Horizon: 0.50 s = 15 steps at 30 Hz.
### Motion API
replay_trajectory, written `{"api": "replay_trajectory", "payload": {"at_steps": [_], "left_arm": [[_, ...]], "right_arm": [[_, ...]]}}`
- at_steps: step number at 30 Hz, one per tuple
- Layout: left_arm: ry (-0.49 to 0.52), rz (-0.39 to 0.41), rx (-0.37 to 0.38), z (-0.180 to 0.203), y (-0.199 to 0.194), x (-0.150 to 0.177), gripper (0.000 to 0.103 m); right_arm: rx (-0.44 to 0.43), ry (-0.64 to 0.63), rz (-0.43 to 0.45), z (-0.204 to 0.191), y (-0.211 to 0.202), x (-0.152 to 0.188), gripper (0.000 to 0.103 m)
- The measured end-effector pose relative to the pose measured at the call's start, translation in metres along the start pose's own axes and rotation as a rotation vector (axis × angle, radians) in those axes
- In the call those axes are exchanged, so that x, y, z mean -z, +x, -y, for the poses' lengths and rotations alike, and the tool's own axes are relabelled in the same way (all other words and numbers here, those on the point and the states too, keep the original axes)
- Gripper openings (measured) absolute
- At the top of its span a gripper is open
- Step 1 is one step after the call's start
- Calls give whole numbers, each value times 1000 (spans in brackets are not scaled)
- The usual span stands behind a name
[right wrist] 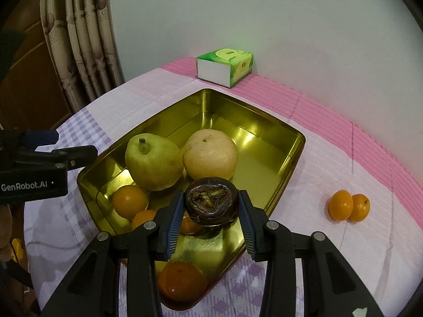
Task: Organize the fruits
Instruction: 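Carry the held dark fruit over the tin box with the right gripper, then open the right gripper to drop the dark fruit into the box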
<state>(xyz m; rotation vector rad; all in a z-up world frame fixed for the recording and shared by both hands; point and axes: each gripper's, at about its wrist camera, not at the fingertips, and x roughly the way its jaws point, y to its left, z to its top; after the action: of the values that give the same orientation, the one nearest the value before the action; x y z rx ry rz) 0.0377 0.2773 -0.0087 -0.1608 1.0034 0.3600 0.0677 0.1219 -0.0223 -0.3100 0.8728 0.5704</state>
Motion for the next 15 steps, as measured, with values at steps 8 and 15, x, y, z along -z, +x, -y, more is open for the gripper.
{"api": "replay_trajectory", "payload": {"at_steps": [8, 15], "left_arm": [[2, -3, 3, 1, 1, 1, 85], [5, -5, 2, 3, 0, 2, 85]], "right_arm": [[-16, 13, -13, 1, 3, 1, 38], [-16, 30, -11, 3, 3, 4, 40]]}}
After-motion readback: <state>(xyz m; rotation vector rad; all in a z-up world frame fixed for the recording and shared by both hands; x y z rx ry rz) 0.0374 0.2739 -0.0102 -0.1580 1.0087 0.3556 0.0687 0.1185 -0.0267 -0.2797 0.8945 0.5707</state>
